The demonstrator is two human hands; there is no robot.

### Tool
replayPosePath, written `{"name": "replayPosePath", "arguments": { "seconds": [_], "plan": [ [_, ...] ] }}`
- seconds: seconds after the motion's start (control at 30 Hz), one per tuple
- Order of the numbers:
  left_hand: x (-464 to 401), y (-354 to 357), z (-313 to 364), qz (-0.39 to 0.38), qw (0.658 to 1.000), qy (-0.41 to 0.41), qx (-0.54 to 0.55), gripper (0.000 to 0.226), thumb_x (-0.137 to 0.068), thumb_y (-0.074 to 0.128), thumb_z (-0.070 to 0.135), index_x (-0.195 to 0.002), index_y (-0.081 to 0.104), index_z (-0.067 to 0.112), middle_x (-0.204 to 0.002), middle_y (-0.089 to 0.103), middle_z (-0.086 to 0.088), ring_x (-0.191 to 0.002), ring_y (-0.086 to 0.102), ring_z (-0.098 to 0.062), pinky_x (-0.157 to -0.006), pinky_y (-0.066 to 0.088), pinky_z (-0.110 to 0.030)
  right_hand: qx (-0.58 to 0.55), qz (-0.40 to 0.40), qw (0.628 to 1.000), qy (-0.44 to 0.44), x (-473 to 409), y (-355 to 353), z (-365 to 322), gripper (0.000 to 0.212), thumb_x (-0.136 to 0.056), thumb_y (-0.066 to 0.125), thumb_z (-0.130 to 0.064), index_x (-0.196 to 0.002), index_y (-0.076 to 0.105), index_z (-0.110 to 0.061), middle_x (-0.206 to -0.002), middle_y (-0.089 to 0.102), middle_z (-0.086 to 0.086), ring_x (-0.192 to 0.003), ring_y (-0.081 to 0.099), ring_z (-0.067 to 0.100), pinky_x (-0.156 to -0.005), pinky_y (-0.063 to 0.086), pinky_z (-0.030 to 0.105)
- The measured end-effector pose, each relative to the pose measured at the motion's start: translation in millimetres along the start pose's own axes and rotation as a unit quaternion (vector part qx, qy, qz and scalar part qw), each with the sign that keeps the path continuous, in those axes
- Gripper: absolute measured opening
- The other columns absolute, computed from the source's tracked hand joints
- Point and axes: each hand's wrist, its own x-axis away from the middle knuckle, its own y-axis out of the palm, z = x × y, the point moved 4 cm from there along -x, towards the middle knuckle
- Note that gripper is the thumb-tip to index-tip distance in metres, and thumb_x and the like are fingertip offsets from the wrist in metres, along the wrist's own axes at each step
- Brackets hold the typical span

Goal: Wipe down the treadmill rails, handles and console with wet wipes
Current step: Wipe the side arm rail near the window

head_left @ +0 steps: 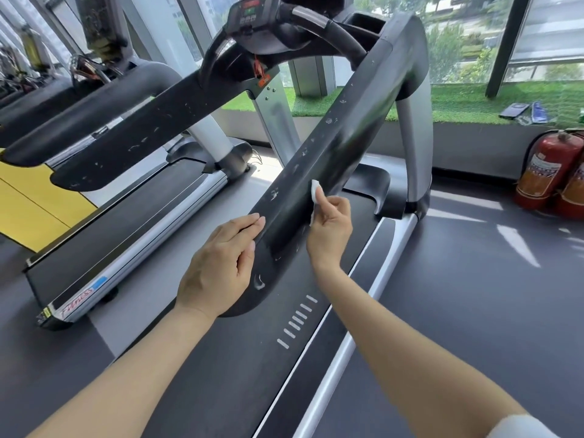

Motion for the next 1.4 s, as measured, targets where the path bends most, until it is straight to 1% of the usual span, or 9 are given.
{"name": "replayPosePath", "arguments": {
  "seconds": [0.1, 0.2, 0.37, 0.43, 0.67, 0.9, 1.07, 1.23, 1.4],
  "plan": [
    [0.1, 0.8, -0.1, 0.000, 1.000, 0.002, -0.006, 0.044, -0.093, 0.035, 0.026, -0.129, 0.059, 0.018, -0.132, 0.055, 0.009, -0.120, 0.050, -0.010, -0.099, 0.038, -0.018, 0.008, -0.046, 0.995, -0.086, 57.6, 2.0, -9.8, 0.036, -0.093, 0.054, -0.005, -0.123, 0.062, -0.024, -0.086, 0.042, -0.013, -0.075, 0.047, 0.010, -0.076, 0.038, 0.010],
    [0.5, 1.2, 0.1, -0.004, 1.000, 0.001, -0.006, 0.045, -0.093, 0.034, 0.027, -0.130, 0.058, 0.017, -0.133, 0.054, 0.008, -0.122, 0.050, -0.012, -0.100, 0.041, -0.024, -0.019, -0.097, 0.990, -0.100, 93.8, -2.8, -9.1, 0.033, -0.092, 0.056, -0.007, -0.120, 0.063, -0.020, -0.087, 0.043, -0.009, -0.075, 0.045, 0.003, -0.075, 0.039, 0.009],
    [0.3, 0.9, 0.3, -0.003, 1.000, 0.004, -0.003, 0.043, -0.093, 0.036, 0.024, -0.129, 0.058, 0.016, -0.132, 0.055, 0.007, -0.121, 0.051, -0.014, -0.101, 0.042, -0.027, -0.006, -0.002, 0.999, 0.054, 32.3, -5.4, 19.4, 0.033, -0.092, 0.055, 0.000, -0.119, 0.066, -0.015, -0.085, 0.046, -0.002, -0.069, 0.047, -0.008, -0.073, 0.034, 0.004],
    [0.0, 0.9, 0.4, -0.004, 1.000, 0.005, -0.002, 0.042, -0.093, 0.037, 0.022, -0.129, 0.059, 0.015, -0.132, 0.055, 0.006, -0.121, 0.052, -0.015, -0.100, 0.043, -0.029, -0.003, 0.014, 0.998, 0.065, 27.2, -5.8, 18.6, 0.032, -0.093, 0.054, -0.001, -0.119, 0.066, -0.014, -0.085, 0.046, 0.002, -0.068, 0.046, -0.010, -0.072, 0.033, 0.001],
    [0.4, 0.0, 1.3, -0.006, 1.000, 0.005, -0.017, 0.044, -0.093, 0.035, 0.023, -0.131, 0.057, 0.016, -0.133, 0.054, 0.006, -0.121, 0.051, -0.015, -0.100, 0.042, -0.027, 0.007, -0.084, 0.994, -0.067, 119.5, -1.0, -2.9, 0.039, -0.093, 0.047, -0.011, -0.130, 0.058, -0.015, -0.089, 0.042, -0.005, -0.078, 0.043, 0.002, -0.078, 0.038, 0.008],
    [0.0, 0.1, 1.6, 0.000, 1.000, 0.009, -0.010, 0.042, -0.094, 0.037, 0.021, -0.129, 0.058, 0.014, -0.132, 0.055, 0.004, -0.120, 0.051, -0.015, -0.104, 0.038, -0.023, 0.022, 0.043, 0.996, 0.076, 27.4, 1.4, 23.4, 0.032, -0.093, 0.051, 0.000, -0.116, 0.068, -0.015, -0.086, 0.043, 0.000, -0.072, 0.045, 0.006, -0.069, 0.032, 0.003],
    [0.4, -0.5, 2.8, 0.003, 1.000, 0.003, -0.017, 0.042, -0.093, 0.037, 0.021, -0.129, 0.058, 0.015, -0.132, 0.055, 0.004, -0.121, 0.051, -0.015, -0.102, 0.039, -0.025, -0.012, -0.035, 0.999, 0.006, 114.1, -0.7, 6.7, 0.038, -0.094, 0.052, 0.000, -0.125, 0.062, -0.019, -0.086, 0.044, -0.004, -0.074, 0.045, -0.002, -0.073, 0.037, 0.006],
    [0.8, -0.9, 3.6, 0.003, 1.000, 0.000, -0.020, 0.041, -0.094, 0.038, 0.020, -0.129, 0.058, 0.016, -0.132, 0.056, 0.004, -0.121, 0.052, -0.016, -0.101, 0.043, -0.031, 0.029, -0.008, 0.998, 0.055, 78.7, -2.0, 14.8, 0.029, -0.095, 0.052, -0.005, -0.115, 0.069, -0.016, -0.083, 0.045, 0.001, -0.069, 0.045, 0.002, -0.068, 0.033, 0.003],
    [0.4, -1.4, 4.7, 0.002, 1.000, 0.005, -0.019, 0.040, -0.093, 0.040, 0.017, -0.129, 0.058, 0.013, -0.131, 0.057, 0.002, -0.120, 0.050, -0.014, -0.100, 0.043, -0.027, 0.041, 0.029, 0.981, 0.188, 14.9, -4.0, 35.4, 0.028, -0.099, 0.046, -0.015, -0.118, 0.067, -0.016, -0.092, 0.050, 0.005, -0.077, 0.047, 0.013, -0.068, 0.029, 0.008]
  ]
}}
